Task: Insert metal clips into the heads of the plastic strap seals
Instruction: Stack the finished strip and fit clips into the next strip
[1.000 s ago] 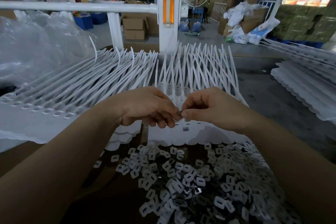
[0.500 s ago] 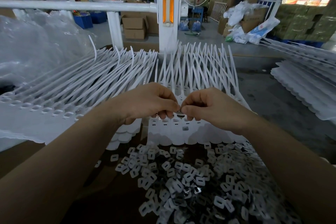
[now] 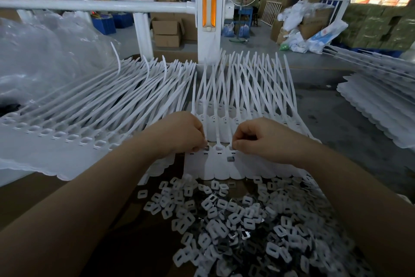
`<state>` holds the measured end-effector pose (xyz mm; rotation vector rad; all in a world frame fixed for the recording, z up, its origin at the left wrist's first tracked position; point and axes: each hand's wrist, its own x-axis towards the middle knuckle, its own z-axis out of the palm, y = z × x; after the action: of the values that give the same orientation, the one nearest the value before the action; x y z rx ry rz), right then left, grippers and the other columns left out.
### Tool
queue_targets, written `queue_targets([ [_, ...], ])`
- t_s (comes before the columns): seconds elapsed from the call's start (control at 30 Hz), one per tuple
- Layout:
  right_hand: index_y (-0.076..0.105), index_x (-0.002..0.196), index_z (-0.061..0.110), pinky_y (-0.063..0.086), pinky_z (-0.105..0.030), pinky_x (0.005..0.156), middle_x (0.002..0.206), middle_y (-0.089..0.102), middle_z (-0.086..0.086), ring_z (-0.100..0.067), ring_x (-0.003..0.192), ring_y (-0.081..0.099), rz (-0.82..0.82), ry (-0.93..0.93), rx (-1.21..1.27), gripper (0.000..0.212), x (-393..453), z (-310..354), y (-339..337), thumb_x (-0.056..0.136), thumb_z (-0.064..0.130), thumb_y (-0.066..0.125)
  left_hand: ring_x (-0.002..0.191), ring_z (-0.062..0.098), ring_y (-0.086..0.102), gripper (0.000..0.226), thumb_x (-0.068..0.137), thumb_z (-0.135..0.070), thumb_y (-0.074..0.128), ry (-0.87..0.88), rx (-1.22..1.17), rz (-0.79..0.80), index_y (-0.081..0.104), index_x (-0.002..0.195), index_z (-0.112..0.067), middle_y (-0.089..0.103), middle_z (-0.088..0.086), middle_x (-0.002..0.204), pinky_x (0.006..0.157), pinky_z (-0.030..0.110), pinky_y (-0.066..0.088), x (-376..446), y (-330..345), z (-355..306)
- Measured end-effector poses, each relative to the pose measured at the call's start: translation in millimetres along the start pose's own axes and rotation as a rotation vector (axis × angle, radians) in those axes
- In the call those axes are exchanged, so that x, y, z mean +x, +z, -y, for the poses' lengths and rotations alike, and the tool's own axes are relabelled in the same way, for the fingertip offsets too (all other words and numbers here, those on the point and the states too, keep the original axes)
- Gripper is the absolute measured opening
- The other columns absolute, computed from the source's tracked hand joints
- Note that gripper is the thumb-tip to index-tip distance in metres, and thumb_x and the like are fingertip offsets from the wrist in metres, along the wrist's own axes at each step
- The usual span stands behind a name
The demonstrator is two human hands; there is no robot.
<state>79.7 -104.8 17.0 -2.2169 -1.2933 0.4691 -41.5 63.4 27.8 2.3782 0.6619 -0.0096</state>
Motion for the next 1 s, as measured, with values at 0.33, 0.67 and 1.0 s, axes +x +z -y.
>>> queue_targets([
  [0.33,0.070,0.092,0.024,0.056,-0.033,0.082,0.090,0.071,0.008,-0.007,0.083,0.066,0.005,-0.003,-0.014,0.009,-1,3,0,0.092,0.030,0.063,0.075,0.009,0.057,0.014,0.089,-0.029,0.066,0.052,0.284,-0.036,0.067,0.088,-0.015,0.065,-0.001,0.087,0.055,0.020,0.040,-4,2,-6],
  [0.67,0.068,0.086,0.029,0.056,-0.030,0.080,0.089,0.070,0.011,-0.004,0.082,0.065,0.014,-0.007,-0.005,0.007,0,0,0,0.092,0.031,0.063,0.078,0.016,0.064,0.021,0.086,-0.033,0.071,0.033,0.180,0.004,0.072,0.085,-0.012,0.069,0.003,0.083,0.059,0.023,0.045,3,2,1],
  [1.0,0.069,0.088,0.028,0.056,-0.032,0.079,0.087,0.070,0.010,-0.007,0.081,0.066,0.021,-0.012,-0.018,0.007,1,-2,1,0.091,0.032,0.064,0.074,0.013,0.065,0.023,0.087,-0.032,0.070,0.061,0.280,-0.017,0.074,0.088,-0.009,0.071,0.005,0.083,0.055,0.021,0.046,7,3,2],
])
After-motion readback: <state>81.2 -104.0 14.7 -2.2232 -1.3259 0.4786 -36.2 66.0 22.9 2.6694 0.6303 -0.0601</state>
